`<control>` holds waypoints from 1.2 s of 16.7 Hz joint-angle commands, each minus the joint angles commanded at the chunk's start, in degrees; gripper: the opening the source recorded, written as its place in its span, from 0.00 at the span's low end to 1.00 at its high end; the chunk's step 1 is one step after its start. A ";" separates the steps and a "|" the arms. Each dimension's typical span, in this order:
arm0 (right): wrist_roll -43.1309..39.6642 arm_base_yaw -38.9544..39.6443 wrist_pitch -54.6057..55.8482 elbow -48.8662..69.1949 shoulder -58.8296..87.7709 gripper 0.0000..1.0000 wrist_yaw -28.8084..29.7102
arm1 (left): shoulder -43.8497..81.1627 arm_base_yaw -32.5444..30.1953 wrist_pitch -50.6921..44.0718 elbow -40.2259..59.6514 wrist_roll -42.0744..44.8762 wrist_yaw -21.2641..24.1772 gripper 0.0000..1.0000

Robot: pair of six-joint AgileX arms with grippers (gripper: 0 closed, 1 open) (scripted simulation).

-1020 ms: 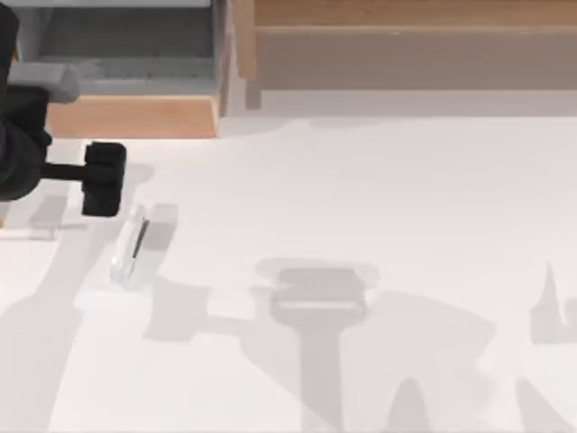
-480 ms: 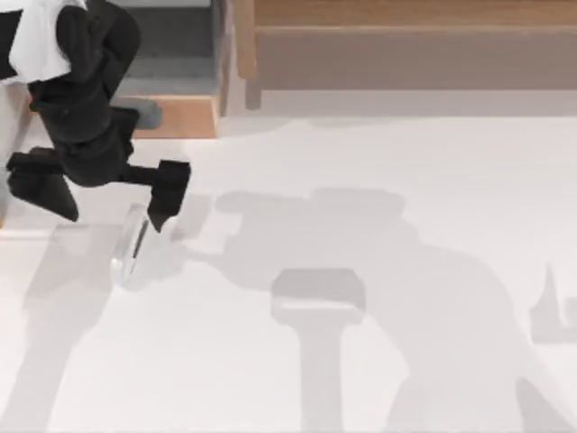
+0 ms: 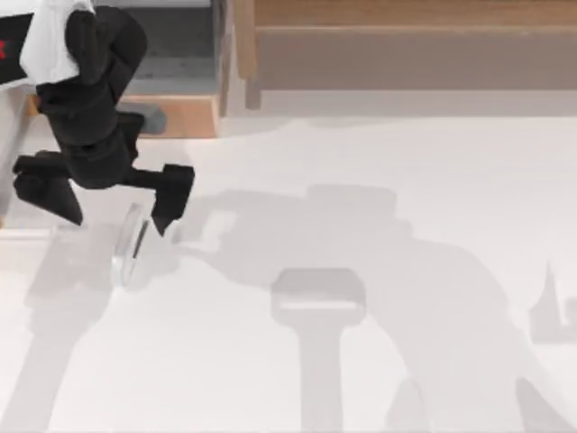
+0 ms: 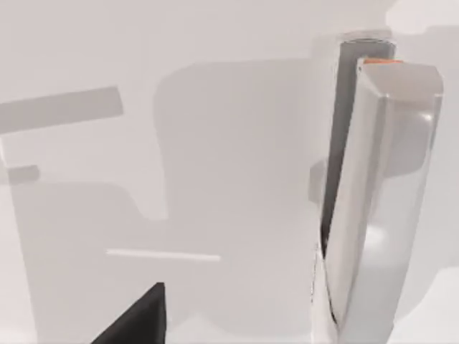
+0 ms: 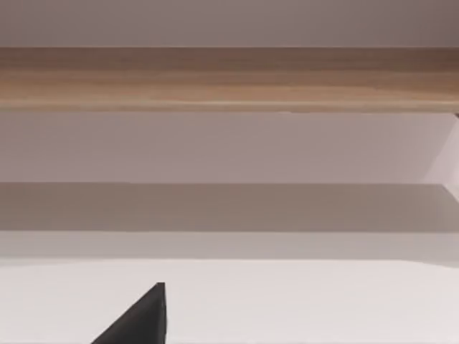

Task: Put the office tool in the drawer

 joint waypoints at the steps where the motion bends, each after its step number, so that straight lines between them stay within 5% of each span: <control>1: 0.00 0.00 0.00 0.00 0.00 1.00 0.00 | 0.46 0.00 1.19 -0.70 -0.01 0.00 1.00; 10: 0.00 0.00 0.00 0.00 0.00 1.00 0.00 | 3.74 -0.07 9.06 -5.31 -0.03 0.03 1.00; 20: 0.00 0.00 0.00 0.00 0.00 1.00 0.00 | 3.74 -0.07 9.06 -5.31 -0.03 0.03 0.25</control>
